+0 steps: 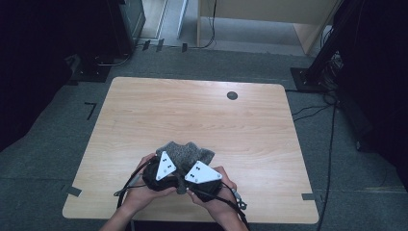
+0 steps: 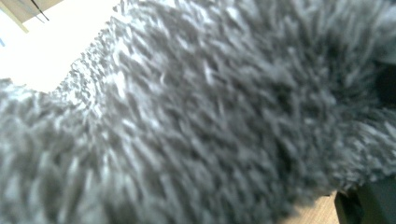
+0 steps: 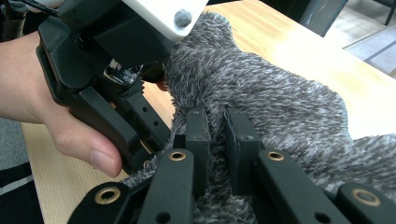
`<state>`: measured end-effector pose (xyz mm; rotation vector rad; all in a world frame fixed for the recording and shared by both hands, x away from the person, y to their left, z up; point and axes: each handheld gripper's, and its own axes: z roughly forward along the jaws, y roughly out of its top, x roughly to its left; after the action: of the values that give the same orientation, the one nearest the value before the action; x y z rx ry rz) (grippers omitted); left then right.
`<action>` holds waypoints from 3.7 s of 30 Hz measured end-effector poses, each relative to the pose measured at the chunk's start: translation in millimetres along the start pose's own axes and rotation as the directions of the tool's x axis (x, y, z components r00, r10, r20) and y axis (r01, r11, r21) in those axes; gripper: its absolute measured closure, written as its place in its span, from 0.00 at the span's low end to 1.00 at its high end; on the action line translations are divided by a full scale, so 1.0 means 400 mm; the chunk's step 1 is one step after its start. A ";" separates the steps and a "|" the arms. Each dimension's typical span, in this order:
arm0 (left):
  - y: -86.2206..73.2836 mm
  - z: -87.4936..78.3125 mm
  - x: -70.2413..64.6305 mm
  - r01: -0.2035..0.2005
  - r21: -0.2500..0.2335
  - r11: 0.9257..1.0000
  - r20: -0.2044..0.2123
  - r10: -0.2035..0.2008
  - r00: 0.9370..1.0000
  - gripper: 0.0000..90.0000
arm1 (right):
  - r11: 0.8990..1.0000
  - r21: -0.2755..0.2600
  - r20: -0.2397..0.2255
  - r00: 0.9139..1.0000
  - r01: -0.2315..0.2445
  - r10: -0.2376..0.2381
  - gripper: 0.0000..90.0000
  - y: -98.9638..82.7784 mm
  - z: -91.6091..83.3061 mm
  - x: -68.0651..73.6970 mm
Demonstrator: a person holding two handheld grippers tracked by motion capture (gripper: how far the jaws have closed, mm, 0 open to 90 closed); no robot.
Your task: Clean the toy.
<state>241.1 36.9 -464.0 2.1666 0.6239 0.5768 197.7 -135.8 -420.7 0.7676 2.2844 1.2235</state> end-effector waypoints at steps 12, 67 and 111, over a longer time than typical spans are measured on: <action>0.002 -0.024 -0.004 -0.028 -0.102 0.994 -0.022 0.025 0.999 0.39 | 0.991 -0.053 0.055 0.991 -0.119 0.122 0.63 -0.002 -0.018 -0.043; -0.001 -0.060 -0.046 -0.185 -0.265 0.946 -0.126 0.156 0.980 0.38 | 0.891 -0.022 -0.023 0.891 -0.454 0.453 0.22 -0.015 -0.002 -0.079; -0.027 -0.130 0.059 0.101 -0.499 0.860 0.192 -0.004 0.981 0.38 | 0.853 -0.147 -0.309 0.843 -0.501 0.441 0.79 -0.043 -0.075 -0.178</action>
<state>226.6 86.6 -437.8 1.6715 0.3737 0.4420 228.6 -208.0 -412.0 1.1946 2.1649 1.8738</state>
